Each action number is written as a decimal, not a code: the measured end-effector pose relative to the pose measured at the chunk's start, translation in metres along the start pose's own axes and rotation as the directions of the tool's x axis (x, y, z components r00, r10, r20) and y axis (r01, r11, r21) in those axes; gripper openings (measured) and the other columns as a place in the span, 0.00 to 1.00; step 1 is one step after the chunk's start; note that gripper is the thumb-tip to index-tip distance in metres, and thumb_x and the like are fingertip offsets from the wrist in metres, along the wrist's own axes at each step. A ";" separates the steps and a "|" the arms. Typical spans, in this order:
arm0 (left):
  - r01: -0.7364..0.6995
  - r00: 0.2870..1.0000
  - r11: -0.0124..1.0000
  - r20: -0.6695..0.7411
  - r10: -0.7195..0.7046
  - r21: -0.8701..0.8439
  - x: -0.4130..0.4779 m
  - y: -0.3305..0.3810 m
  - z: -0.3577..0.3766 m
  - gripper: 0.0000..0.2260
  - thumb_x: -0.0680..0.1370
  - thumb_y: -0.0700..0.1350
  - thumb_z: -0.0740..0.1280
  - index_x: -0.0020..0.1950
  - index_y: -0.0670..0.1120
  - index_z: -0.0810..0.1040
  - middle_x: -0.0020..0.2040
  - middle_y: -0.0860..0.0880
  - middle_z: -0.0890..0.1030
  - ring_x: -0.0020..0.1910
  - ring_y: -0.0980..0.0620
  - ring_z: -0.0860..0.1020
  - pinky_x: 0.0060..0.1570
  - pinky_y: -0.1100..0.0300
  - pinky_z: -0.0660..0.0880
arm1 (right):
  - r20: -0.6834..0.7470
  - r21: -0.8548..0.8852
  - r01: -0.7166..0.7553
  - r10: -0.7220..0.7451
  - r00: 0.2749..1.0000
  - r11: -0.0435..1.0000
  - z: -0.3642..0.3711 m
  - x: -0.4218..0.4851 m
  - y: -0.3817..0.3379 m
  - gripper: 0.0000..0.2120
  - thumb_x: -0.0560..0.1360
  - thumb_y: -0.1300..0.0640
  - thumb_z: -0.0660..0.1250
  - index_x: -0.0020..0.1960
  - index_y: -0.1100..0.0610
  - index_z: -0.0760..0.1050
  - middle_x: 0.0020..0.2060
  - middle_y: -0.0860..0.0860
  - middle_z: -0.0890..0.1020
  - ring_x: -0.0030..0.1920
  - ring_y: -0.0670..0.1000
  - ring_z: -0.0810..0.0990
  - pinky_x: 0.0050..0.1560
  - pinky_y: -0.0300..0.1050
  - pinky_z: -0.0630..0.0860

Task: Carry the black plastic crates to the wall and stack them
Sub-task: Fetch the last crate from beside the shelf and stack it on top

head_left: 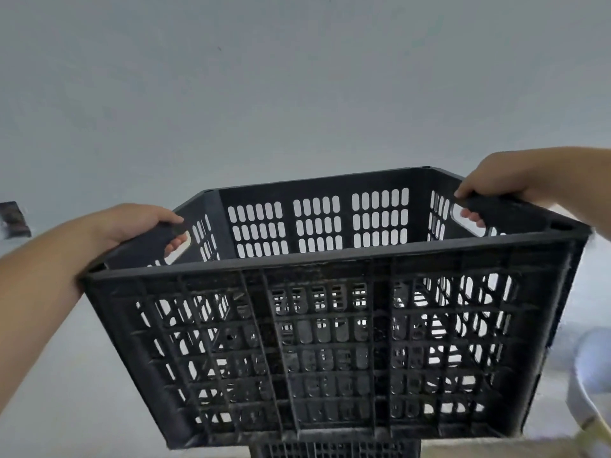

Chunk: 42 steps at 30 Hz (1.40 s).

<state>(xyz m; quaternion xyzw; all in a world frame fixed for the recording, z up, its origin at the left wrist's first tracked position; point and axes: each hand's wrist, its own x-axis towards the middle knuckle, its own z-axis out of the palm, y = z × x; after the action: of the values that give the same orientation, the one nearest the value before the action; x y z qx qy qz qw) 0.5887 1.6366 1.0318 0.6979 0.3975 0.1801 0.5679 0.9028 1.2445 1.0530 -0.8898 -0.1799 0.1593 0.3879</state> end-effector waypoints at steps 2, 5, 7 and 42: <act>0.011 1.000 1.000 0.016 -0.011 0.007 0.025 0.008 -0.003 0.12 0.83 0.44 0.62 0.50 0.35 0.77 0.34 0.43 0.79 0.23 0.52 0.76 0.22 0.63 0.76 | 0.005 -0.015 -0.008 0.008 1.000 1.000 0.004 0.022 -0.010 0.10 0.84 0.59 0.58 0.50 0.66 0.71 0.26 0.59 0.78 0.22 0.54 0.76 0.26 0.44 0.76; 0.021 0.999 0.999 0.043 -0.022 0.035 0.063 0.020 -0.005 0.12 0.84 0.45 0.62 0.48 0.36 0.76 0.33 0.44 0.78 0.22 0.52 0.76 0.22 0.63 0.76 | -0.012 -0.005 -0.018 0.018 1.000 1.000 0.011 0.052 -0.025 0.11 0.84 0.58 0.58 0.51 0.66 0.71 0.24 0.59 0.78 0.20 0.53 0.76 0.21 0.42 0.75; 0.017 0.999 0.998 0.050 -0.020 0.063 0.090 0.026 -0.007 0.13 0.84 0.45 0.61 0.48 0.36 0.76 0.33 0.44 0.78 0.23 0.53 0.75 0.22 0.64 0.75 | -0.026 -0.005 -0.028 0.028 0.999 1.000 0.018 0.070 -0.034 0.12 0.84 0.57 0.58 0.52 0.66 0.71 0.24 0.58 0.78 0.20 0.53 0.76 0.21 0.41 0.75; 0.041 0.996 0.986 -0.083 -0.028 0.164 0.258 0.025 0.045 0.14 0.84 0.44 0.62 0.57 0.33 0.77 0.28 0.44 0.82 0.18 0.53 0.75 0.17 0.64 0.72 | -0.046 -0.053 -0.061 0.058 0.997 0.997 0.065 0.246 -0.039 0.12 0.84 0.62 0.57 0.50 0.71 0.71 0.38 0.64 0.81 0.27 0.57 0.77 0.36 0.51 0.76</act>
<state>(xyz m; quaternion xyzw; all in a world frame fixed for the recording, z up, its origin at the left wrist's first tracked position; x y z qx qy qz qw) 0.7887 1.8019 0.9906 0.7277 0.4458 0.1646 0.4946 1.0851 1.4198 1.0044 -0.9083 -0.1489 0.1460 0.3627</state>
